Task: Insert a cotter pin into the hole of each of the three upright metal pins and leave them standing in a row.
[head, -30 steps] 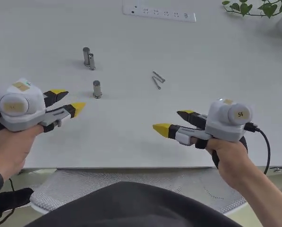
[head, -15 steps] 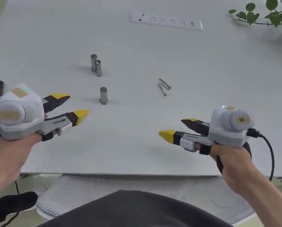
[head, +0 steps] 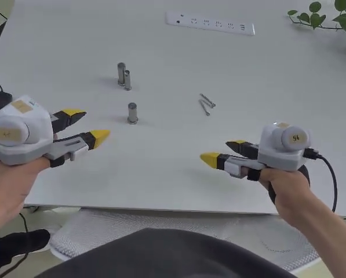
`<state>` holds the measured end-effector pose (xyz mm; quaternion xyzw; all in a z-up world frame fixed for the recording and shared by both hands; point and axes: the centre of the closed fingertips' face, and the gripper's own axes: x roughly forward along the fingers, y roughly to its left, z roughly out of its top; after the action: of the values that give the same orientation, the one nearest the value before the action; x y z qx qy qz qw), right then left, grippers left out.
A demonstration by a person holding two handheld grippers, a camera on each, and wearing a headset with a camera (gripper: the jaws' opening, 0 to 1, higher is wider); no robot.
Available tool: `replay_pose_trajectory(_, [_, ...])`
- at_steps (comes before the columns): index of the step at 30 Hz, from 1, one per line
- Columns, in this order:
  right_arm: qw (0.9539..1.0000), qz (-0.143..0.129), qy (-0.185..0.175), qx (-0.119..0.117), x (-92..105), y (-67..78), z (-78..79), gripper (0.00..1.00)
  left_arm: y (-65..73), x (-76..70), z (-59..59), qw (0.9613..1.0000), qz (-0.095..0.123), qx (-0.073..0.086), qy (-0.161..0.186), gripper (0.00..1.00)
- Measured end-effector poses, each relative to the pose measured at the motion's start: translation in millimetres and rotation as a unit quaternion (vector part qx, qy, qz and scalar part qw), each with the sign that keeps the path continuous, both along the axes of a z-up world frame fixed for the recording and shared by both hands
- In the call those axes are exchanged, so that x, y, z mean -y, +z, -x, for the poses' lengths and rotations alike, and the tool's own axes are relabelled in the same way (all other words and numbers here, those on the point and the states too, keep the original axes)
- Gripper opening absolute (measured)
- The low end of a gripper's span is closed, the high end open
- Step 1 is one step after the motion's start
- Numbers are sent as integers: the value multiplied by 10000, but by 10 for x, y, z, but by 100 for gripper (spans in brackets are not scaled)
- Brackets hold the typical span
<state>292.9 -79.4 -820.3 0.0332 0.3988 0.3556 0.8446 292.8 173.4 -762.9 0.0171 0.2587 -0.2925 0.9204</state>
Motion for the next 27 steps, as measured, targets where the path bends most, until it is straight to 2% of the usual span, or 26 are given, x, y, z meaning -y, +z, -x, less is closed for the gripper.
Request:
replay_pose_trajectory(5, [9997, 223, 107, -9, -12, -64, -78, 56, 9, -25, 10, 10000, 18, 0, 52, 40])
replay_pose_trajectory(11, [9991, 409, 138, 4, -27, -110, -254, 53, 10, -38, 46, 10000, 20, -5, 75, 40])
replay_pose_trajectory(20, [9977, 632, 248, 65, -102, -94, -413, 45, 12, -52, 86, 9999, 30, -11, 101, 40])
replay_pose_trajectory(27, [9969, 744, 229, 67, -158, -112, -558, 39, 23, -93, 71, 9999, 7, 8, 129, 40])
